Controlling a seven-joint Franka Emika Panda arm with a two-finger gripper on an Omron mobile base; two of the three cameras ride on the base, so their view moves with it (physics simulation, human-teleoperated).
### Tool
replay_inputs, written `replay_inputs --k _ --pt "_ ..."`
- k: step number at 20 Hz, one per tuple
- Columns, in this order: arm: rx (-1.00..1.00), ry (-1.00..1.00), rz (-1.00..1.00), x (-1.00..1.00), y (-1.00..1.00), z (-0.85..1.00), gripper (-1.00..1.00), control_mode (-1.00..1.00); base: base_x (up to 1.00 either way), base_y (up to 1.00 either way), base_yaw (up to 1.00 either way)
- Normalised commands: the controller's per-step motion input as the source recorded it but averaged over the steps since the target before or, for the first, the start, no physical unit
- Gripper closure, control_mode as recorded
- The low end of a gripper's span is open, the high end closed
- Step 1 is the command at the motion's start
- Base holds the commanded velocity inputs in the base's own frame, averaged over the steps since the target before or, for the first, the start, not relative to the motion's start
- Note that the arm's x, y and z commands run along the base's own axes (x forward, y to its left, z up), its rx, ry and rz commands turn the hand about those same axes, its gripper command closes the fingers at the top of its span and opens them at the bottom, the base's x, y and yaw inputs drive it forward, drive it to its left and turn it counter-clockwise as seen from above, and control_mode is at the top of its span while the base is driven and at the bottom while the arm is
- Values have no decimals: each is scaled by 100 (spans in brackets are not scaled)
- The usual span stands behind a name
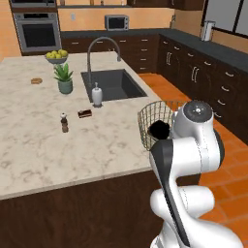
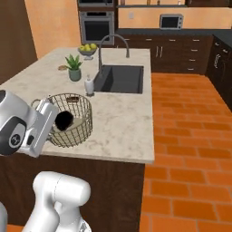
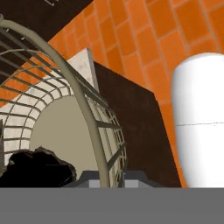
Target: Open the cabinet, pick up the bread from the cabinet and place it in the basket. Then move the basket to the dining counter.
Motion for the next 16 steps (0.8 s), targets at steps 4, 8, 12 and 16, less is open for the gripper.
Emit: replay_inputs --k 4,8,12,16 --pt "0 0 0 0 0 0 100 100 38 68 -3" --pt "0 0 0 0 0 0 100 100 9 24 -6" --pt "0 0 1 37 0 0 100 -100 0 0 0" --pt "0 3 15 73 -1 -2 100 -100 0 0 0"
